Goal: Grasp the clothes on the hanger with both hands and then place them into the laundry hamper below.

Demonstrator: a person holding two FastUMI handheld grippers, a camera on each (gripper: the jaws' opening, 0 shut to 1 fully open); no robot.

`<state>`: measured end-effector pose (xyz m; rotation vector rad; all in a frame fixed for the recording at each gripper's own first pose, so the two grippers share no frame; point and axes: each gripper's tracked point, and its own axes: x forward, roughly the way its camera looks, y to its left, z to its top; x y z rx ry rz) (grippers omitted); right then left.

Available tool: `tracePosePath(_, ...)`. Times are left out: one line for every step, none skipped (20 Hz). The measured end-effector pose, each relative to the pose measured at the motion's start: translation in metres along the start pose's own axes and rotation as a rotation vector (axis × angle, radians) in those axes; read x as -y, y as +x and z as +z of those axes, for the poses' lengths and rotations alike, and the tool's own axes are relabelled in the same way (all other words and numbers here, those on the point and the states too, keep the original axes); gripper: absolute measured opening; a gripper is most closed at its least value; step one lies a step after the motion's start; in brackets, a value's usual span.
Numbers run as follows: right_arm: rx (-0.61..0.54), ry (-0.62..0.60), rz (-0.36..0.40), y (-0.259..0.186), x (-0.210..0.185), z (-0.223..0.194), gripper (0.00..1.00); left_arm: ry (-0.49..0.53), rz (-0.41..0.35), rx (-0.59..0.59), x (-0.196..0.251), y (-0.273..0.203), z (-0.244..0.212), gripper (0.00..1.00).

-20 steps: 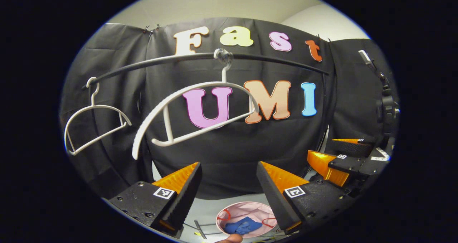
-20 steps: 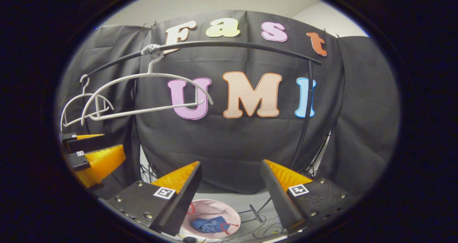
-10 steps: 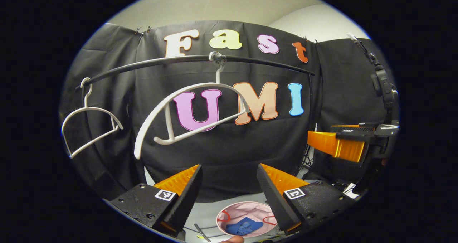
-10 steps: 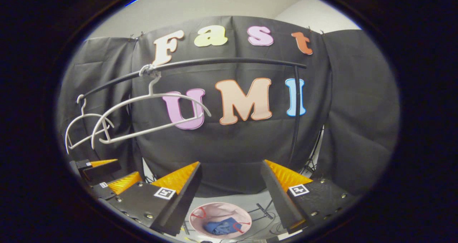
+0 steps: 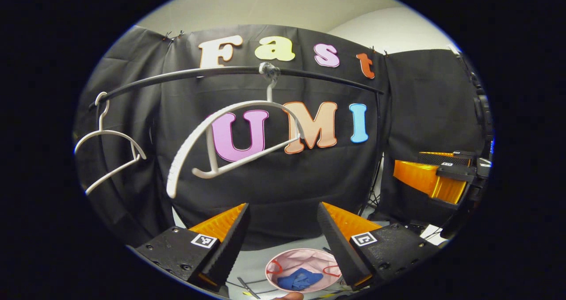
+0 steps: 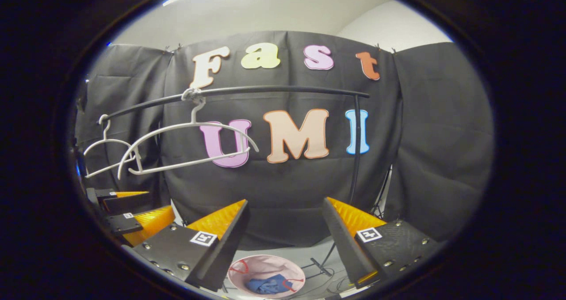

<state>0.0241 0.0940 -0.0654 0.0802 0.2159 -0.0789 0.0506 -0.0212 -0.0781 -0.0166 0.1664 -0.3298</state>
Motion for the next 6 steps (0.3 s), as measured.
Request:
tracePosePath(0.001,-0.011,0.01,-0.004,0.005,0.0,0.99,-0.006,0.005,0.004,0.005,-0.001,0.003,0.96)
tracePosePath(0.0,-0.024,0.021,-0.008,0.011,-0.002,0.96,-0.019,0.003,0.002,0.015,-0.003,0.005,0.96)
tracePosePath(-0.001,-0.034,0.026,-0.011,0.017,-0.002,0.99,-0.028,0.002,0.007,0.025,-0.005,0.009,0.95)
tracePosePath(0.005,-0.042,0.033,-0.014,0.024,0.0,0.99,-0.03,0.007,0.018,0.032,-0.006,0.013,0.95)
tracePosePath(0.012,-0.043,0.044,-0.017,0.029,0.001,0.99,-0.028,0.013,0.022,0.039,-0.006,0.015,0.95)
tracePosePath(0.015,-0.044,0.056,-0.02,0.035,0.0,0.99,-0.023,0.019,0.012,0.048,-0.007,0.015,0.96)
